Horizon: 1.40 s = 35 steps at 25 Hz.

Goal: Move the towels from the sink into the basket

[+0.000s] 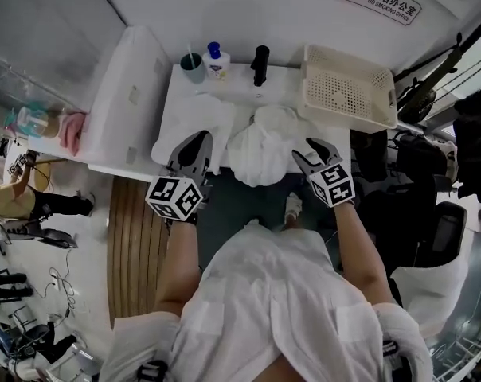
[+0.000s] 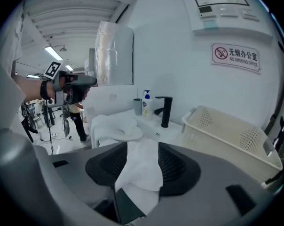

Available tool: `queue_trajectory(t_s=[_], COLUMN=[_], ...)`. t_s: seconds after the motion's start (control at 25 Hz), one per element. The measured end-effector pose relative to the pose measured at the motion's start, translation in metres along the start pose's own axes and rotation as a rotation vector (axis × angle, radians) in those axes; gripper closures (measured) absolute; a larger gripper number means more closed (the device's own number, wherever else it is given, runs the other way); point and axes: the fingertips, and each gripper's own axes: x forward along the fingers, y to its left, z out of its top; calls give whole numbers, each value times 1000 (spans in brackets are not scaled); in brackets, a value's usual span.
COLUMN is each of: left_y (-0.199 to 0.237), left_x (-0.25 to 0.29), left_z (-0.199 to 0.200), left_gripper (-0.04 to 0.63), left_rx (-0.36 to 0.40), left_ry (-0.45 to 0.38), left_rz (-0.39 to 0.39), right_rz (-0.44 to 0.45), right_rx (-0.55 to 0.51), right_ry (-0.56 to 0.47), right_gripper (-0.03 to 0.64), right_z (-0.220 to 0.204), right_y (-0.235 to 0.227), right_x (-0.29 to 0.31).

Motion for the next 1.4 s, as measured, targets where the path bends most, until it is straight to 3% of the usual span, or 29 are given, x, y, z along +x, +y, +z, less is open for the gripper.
queue_trajectory(t_s=[0.36,0.88,1.32,1.4], left_y=[14,15,15,15], left_x=[19,40,39,39], left_z=[-17,-35,-36,-36], left_gripper=[574,574,575,574], left_rx=[-21,-37,-31,-28], left_ry=[36,71,85,85], left_rz=[61,63,63,61], right_rz=[137,307,308,309], right_rx=[-49,-88,-122,-142], right_ry=[165,341,444,449], right_gripper=[390,313,316,346], right_z=[-38,-76,-99,-98], right_y=[-1,24,37,39], right_x=[65,103,112,110])
